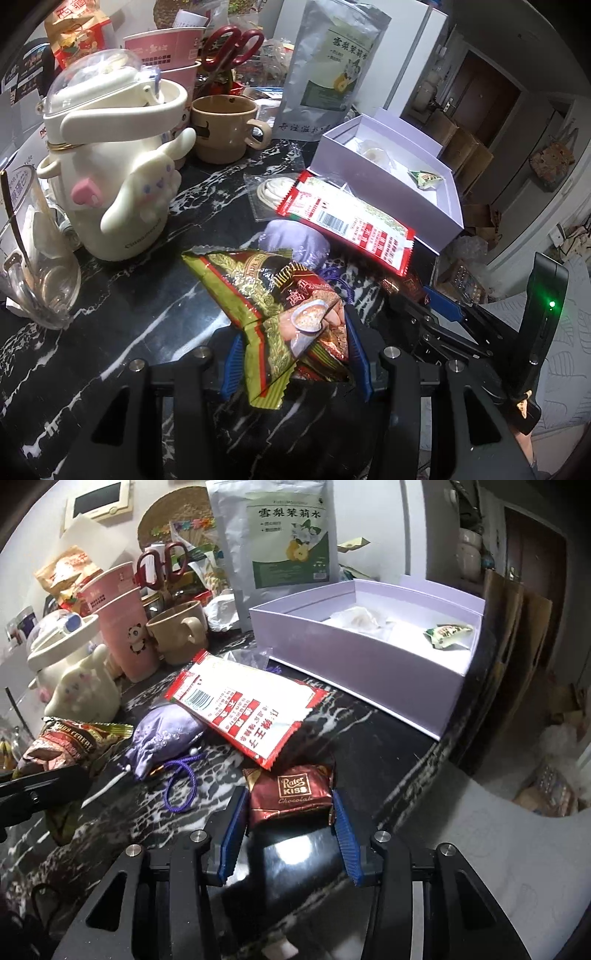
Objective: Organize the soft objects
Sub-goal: 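Grasp the brown Rotex Kiss chocolate with the right tool while the left tool holds the gold bag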
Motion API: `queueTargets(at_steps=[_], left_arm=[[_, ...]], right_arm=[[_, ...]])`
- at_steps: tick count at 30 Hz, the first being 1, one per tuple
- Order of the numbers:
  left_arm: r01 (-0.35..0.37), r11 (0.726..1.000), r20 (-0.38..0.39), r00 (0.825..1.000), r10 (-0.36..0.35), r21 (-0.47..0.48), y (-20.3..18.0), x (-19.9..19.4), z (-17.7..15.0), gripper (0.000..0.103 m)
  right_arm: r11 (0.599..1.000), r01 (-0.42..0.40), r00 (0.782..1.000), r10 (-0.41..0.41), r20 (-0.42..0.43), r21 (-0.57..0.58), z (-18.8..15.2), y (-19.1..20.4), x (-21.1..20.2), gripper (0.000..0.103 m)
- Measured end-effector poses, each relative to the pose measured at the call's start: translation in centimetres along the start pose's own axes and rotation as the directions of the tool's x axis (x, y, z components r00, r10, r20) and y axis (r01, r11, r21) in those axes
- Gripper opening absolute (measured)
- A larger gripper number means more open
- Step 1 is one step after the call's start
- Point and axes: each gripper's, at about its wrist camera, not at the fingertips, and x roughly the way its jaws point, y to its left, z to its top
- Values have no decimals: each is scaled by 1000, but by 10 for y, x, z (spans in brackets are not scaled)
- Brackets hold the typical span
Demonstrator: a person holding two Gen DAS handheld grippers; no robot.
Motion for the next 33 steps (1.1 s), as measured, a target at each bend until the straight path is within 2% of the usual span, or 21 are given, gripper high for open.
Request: queueTargets(at_steps=[6, 17, 25, 33], left_arm=[[5, 1000, 7, 1000, -5, 6, -7, -6, -7, 48], [14, 999, 44, 999, -15, 37, -22, -23, -15, 48], [62, 992, 64, 996, -69, 108, -49, -29, -16, 48], [119, 970, 79, 987, -138, 212, -85, -33, -6, 48]], right_arm=[[999, -32, 999, 31, 7, 40, -8, -7, -14, 45], [996, -76, 996, 74, 47, 45, -22, -5, -50, 45], [996, -74, 990, 68, 120, 46, -24, -10, -95, 45], [997, -50, 980, 36, 195, 65, -23, -23, -136, 45]])
